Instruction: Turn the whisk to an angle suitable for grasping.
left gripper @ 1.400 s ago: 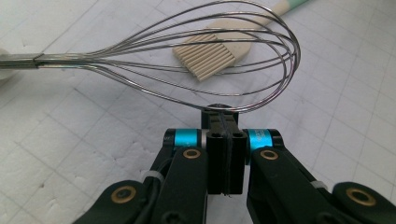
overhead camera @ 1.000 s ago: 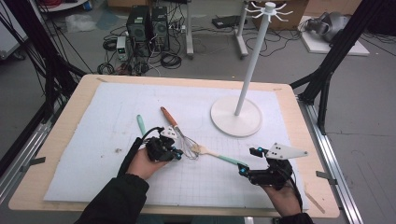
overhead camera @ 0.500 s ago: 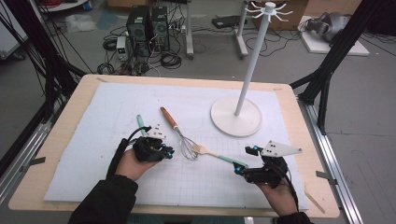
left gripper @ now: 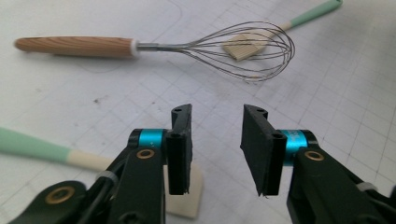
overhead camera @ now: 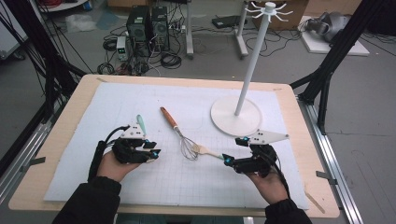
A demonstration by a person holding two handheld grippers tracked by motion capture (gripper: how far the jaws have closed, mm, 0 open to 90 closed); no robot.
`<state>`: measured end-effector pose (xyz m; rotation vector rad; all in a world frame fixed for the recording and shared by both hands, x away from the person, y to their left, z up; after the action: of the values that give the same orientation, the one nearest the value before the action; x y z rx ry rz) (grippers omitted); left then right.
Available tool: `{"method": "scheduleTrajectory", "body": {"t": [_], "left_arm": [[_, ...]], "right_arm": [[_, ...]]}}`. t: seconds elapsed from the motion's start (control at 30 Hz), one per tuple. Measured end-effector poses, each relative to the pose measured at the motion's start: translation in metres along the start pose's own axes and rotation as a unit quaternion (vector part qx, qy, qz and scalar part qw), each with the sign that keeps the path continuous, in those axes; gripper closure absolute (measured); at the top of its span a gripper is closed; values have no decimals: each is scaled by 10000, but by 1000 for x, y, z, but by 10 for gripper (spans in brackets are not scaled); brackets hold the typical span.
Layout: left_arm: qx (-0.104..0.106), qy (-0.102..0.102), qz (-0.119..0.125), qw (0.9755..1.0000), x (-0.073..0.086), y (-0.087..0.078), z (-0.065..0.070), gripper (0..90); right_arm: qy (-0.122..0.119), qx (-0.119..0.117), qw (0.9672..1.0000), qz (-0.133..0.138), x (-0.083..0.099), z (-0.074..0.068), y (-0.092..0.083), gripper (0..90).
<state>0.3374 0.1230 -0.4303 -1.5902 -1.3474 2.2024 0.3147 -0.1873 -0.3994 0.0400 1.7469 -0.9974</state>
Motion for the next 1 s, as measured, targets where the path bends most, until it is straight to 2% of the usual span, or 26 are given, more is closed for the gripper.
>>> {"method": "scheduleTrajectory", "body": {"t": [0.13,0.27,0.43,0.63,0.8,1.0], "left_arm": [[-74,-135,80,9998,4,-11,-7,541],[-157,-187,190,9995,6,-20,-9,482],[-290,-166,251,9991,8,-29,-10,423],[-334,-217,301,9988,14,-35,-13,332],[-368,-259,371,9983,16,-40,-17,287],[-397,-252,386,9981,15,-40,-17,273]], "right_arm": [[55,-18,10000,-28,-13,0,5,211],[18,-14,10000,-67,-26,2,11,206],[-78,-27,9998,-199,-39,1,20,203],[-140,-64,9995,-289,-52,-1,34,201],[-178,-88,9993,-322,-63,-2,45,197],[-208,-106,9993,-283,-75,-2,53,197]]}}
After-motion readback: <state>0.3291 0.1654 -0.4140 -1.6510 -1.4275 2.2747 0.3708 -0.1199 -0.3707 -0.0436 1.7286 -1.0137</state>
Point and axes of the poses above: each handheld gripper's, and its own axes: y roughly forward along the jaws, x roughly out of its underside, z roughly to its right, the point moved 7 cm from there along y, roughly forward along the jaws, and after that the axes turned 6 degrees about -z, right-handed, at the moved point
